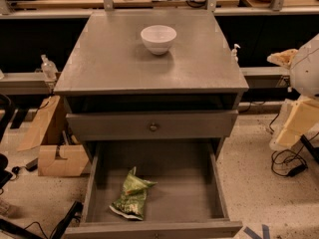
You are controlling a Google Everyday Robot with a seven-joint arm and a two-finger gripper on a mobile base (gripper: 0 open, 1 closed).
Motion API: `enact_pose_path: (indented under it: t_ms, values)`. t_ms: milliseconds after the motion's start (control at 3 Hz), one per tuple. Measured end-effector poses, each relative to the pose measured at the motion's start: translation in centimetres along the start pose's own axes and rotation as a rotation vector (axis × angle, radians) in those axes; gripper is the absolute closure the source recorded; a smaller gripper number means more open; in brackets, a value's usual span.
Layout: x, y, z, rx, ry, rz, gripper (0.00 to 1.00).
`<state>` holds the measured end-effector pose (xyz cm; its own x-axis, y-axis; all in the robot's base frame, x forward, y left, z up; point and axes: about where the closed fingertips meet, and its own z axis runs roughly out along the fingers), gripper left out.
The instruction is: Pick green jalapeno chip bag from middle drawer and place on counter
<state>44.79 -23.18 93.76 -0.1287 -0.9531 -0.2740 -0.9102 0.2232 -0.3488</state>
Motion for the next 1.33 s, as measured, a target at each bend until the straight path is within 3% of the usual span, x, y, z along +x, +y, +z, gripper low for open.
enact_pose_path:
  t_ms: [333,667,1000,1333]
  values:
    - [0.0,0.0,0.0,0.000,0.000,0.000,0.00]
    - [-0.3,0.4,2.6,0.002,-0.007,0.017,0.00]
    - [-0.1,2.5,9.3,-0.013,-0.037,0.070,0.00]
    - [1.2,7.2,18.7,-0.069,-0.111,0.143,0.00]
